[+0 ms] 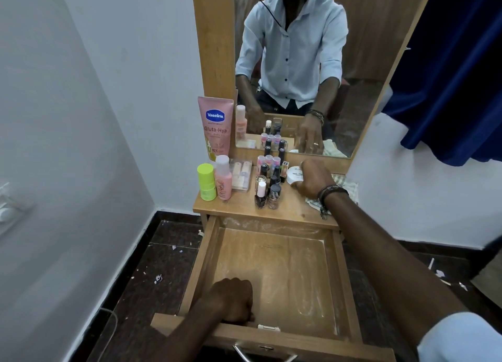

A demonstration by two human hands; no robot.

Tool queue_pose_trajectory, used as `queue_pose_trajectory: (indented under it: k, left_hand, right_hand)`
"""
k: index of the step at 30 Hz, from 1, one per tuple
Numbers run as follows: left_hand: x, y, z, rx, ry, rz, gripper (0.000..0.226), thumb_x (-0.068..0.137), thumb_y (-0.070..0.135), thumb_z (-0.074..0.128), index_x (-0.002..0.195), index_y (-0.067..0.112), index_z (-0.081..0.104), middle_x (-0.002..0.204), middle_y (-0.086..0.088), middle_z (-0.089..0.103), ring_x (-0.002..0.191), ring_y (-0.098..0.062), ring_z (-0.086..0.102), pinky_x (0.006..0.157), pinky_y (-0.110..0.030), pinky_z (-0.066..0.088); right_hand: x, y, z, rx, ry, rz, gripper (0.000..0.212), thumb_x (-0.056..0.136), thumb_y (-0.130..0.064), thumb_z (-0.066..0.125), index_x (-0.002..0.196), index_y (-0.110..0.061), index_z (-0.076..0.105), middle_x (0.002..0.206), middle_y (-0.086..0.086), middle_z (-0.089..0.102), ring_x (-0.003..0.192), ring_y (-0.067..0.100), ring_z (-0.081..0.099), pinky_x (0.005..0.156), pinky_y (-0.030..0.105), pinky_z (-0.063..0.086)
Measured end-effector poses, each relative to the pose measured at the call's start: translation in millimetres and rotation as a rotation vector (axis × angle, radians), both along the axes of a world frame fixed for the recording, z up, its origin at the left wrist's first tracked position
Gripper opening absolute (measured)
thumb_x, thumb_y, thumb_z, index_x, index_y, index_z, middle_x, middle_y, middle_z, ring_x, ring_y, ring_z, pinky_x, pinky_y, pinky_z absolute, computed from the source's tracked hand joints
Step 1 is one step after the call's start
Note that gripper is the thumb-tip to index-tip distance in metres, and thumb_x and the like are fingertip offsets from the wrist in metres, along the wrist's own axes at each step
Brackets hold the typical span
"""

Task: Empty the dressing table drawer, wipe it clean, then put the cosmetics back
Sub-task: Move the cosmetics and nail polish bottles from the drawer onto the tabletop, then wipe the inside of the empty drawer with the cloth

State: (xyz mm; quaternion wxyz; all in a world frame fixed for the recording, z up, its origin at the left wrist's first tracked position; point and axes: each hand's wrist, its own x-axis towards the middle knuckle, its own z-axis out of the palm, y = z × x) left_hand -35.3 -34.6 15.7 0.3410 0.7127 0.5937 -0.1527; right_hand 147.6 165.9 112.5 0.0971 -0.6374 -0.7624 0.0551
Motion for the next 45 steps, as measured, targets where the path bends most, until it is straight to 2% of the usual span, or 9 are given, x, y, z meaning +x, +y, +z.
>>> queue_pose_trajectory:
  k: [10,14,18,24,31,38,41,43,45]
  left_hand:
    - [1.3,-2.5,2.4,0.014,0.005,0.028,0.034,0.09,0.036,0.068,0.113,0.011,0.067,0.122,-0.01,0.066,0.111,-0.027,0.062,0.092,-0.036,0.048]
    - [1.7,-2.2,3.2,0.024,0.01,0.035,0.035,0.09,0.035,0.068,0.115,0.011,0.066,0.123,-0.01,0.065,0.113,-0.028,0.061,0.093,-0.036,0.049]
    - [2.8,-2.0,2.0,0.03,0.019,0.035,0.038,0.089,0.037,0.068,0.117,0.011,0.061,0.125,-0.01,0.063,0.115,-0.027,0.06,0.095,-0.037,0.048]
    - [5.9,-1.6,3.9,0.046,0.041,0.033,0.04,0.089,0.04,0.066,0.119,0.014,0.057,0.127,-0.007,0.059,0.116,-0.025,0.058,0.097,-0.037,0.047]
    - [5.6,-2.9,8.4,0.102,0.059,0.063,0.027,0.091,0.043,0.062,0.104,0.021,0.052,0.127,-0.007,0.057,0.115,-0.024,0.057,0.097,-0.035,0.046]
    - [3.3,-4.7,3.8,0.281,0.005,0.119,0.017,0.091,0.042,0.062,0.098,0.03,0.053,0.123,-0.002,0.057,0.111,-0.021,0.057,0.096,-0.033,0.047]
    - [2.1,-5.0,2.0,0.418,-0.08,0.173,0.019,0.091,0.027,0.061,0.109,0.031,0.062,0.117,0.002,0.062,0.106,-0.017,0.06,0.093,-0.032,0.048]
    - [2.7,-3.8,4.7,0.513,-0.195,0.244,0.025,0.088,0.014,0.058,0.105,0.03,0.068,0.105,0.008,0.069,0.095,-0.009,0.064,0.087,-0.031,0.052]
    - [4.8,-4.0,10.0,0.587,-0.397,0.371,0.019,0.086,0.013,0.064,0.083,0.029,0.071,0.082,0.012,0.073,0.075,-0.003,0.067,0.075,-0.029,0.056]
  right_hand:
    - [4.8,-4.1,-5.5,0.055,-0.007,-0.033,0.044,0.076,-0.041,0.079,0.101,-0.009,0.062,0.107,0.011,0.066,0.096,0.03,0.059,0.074,0.038,0.045]
    - [23.4,-6.8,5.5,0.1,0.221,-0.101,0.033,0.079,-0.039,0.075,0.096,-0.011,0.066,0.102,0.008,0.068,0.092,0.027,0.061,0.074,0.034,0.048]
    - [65.3,-16.3,13.4,0.218,0.444,-0.382,0.028,0.081,-0.032,0.072,0.1,-0.011,0.07,0.104,0.011,0.071,0.1,0.032,0.064,0.086,0.038,0.051]
    - [99.3,-18.1,-2.9,-0.111,0.573,-0.602,0.061,0.071,-0.05,0.08,0.102,-0.002,0.058,0.097,0.014,0.062,0.1,0.035,0.063,0.069,0.033,0.045]
    - [93.1,-16.4,-18.1,-0.224,0.769,-0.661,0.087,0.058,-0.04,0.092,0.122,0.004,0.054,0.126,0.02,0.061,0.114,0.034,0.06,0.092,0.039,0.052]
    - [99.7,-26.4,-28.7,-0.107,0.944,-0.674,0.048,0.056,-0.029,0.092,0.09,-0.001,0.072,0.098,0.017,0.073,0.09,0.031,0.07,0.071,0.03,0.05]
    - [101.7,-37.3,-28.0,-0.054,1.129,-0.595,0.023,0.059,-0.024,0.089,0.071,-0.014,0.072,0.085,0.013,0.074,0.081,0.029,0.071,0.08,0.044,0.059]
    - [99.7,-55.7,-16.7,-0.03,1.271,-0.532,0.017,0.069,-0.019,0.084,0.077,-0.012,0.072,0.087,0.013,0.074,0.084,0.029,0.071,0.082,0.052,0.058]
    - [100.5,-81.9,-0.4,-0.051,1.387,-0.45,0.014,0.081,-0.012,0.076,0.094,-0.009,0.07,0.096,0.014,0.074,0.088,0.028,0.071,0.082,0.051,0.058]
